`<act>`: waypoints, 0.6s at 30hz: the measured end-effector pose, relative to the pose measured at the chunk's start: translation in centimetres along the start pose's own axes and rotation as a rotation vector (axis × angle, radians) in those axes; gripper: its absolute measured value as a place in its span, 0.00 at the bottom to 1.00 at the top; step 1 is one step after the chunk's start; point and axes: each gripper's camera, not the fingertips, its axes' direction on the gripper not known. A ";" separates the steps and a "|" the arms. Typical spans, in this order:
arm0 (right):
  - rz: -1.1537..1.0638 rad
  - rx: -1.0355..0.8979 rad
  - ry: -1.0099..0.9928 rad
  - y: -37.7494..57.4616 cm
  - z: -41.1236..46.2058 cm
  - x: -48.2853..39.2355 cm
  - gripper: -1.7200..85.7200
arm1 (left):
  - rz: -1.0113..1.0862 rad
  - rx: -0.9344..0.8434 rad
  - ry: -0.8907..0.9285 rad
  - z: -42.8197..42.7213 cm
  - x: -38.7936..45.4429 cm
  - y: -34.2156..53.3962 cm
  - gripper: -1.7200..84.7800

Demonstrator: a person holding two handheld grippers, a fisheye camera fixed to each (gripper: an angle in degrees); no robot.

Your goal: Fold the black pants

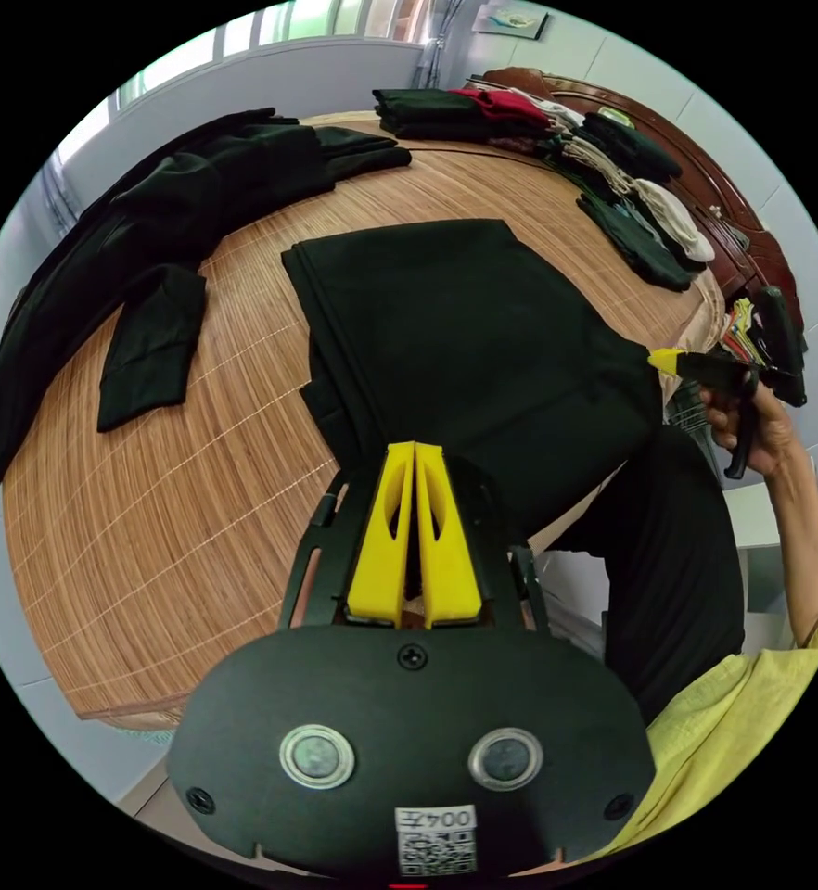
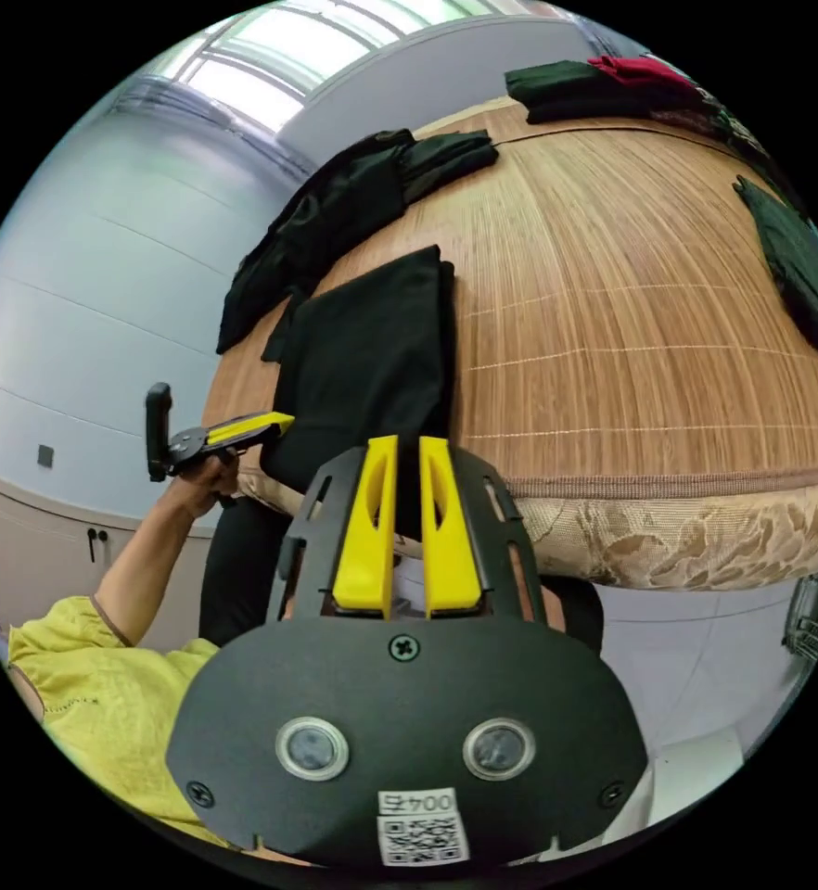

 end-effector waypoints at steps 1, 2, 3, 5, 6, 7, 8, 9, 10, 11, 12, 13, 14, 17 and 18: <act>0.002 -0.033 0.041 -0.2 0.9 -0.3 0.04 | -0.002 0.002 0.000 0.0 0.1 0.1 0.02; 0.010 -0.085 0.162 -0.5 1.6 -0.5 0.03 | -0.004 0.004 0.002 -0.1 0.2 0.1 0.02; 0.016 -0.102 0.211 -0.7 1.8 -0.6 0.02 | -0.005 0.004 0.003 -0.1 0.3 0.1 0.02; -0.013 -0.107 0.262 -1.2 1.3 -2.6 0.02 | -0.007 -0.003 0.002 -0.1 0.5 0.0 0.02; -0.039 -0.115 0.277 -1.3 1.1 -3.5 0.01 | -0.006 -0.005 0.001 -0.2 0.6 0.0 0.02; -0.098 -0.139 0.308 -1.6 1.2 -5.6 0.01 | -0.002 -0.009 -0.005 -0.2 0.8 -0.1 0.02; -0.154 -0.167 0.332 -1.8 1.7 -7.7 0.01 | 0.003 -0.012 -0.011 -0.2 1.0 -0.2 0.02; -0.177 -0.183 0.341 -1.9 2.2 -8.6 0.01 | 0.005 -0.014 -0.014 -0.2 1.1 -0.2 0.02; -0.214 -0.226 0.350 -2.3 3.6 -10.2 0.01 | 0.007 -0.017 -0.016 -0.2 1.3 -0.2 0.02; -0.237 -0.277 0.354 -2.7 5.4 -11.3 0.01 | 0.006 -0.020 -0.014 -0.3 1.4 -0.3 0.02; -0.241 -0.301 0.363 -2.9 6.4 -11.7 0.01 | 0.005 -0.021 -0.012 -0.3 1.4 -0.3 0.02; -0.245 -0.359 0.399 -3.3 8.7 -12.1 0.01 | 0.004 -0.022 -0.006 -0.3 1.4 -0.3 0.02; -0.244 -0.437 0.447 -3.6 11.3 -12.1 0.01 | 0.004 -0.021 -0.003 -0.4 1.5 -0.2 0.02; -0.223 -0.489 0.485 -4.3 14.2 -12.5 0.01 | 0.006 -0.024 -0.006 -0.5 1.8 -0.2 0.02; -0.217 -0.506 0.485 -4.5 14.5 -12.6 0.01 | 0.006 -0.027 -0.009 -0.5 1.9 -0.3 0.02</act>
